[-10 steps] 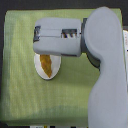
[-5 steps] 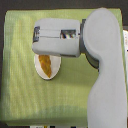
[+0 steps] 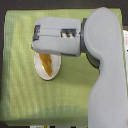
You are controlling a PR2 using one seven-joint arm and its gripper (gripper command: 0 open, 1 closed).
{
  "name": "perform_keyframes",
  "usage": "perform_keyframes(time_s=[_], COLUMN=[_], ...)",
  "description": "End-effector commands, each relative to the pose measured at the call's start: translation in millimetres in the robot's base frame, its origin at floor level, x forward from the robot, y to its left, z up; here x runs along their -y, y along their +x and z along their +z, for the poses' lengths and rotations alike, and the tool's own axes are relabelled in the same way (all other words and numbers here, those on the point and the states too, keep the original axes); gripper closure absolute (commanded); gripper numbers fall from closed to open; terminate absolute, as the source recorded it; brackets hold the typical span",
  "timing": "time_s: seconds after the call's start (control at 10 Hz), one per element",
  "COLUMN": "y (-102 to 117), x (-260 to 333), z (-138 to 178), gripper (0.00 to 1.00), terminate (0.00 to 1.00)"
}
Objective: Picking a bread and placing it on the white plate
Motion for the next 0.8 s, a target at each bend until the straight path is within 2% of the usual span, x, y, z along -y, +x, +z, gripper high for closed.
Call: perform_keyframes(time_s=[0.0, 0.4, 0.7], y=[11.3, 23.4, 30.8], x=[8.5, 8.1, 8.5], z=[5.4, 22.7, 77.0], gripper=[0.0, 0.0, 0.0], terminate=[0.0, 0.0, 0.0])
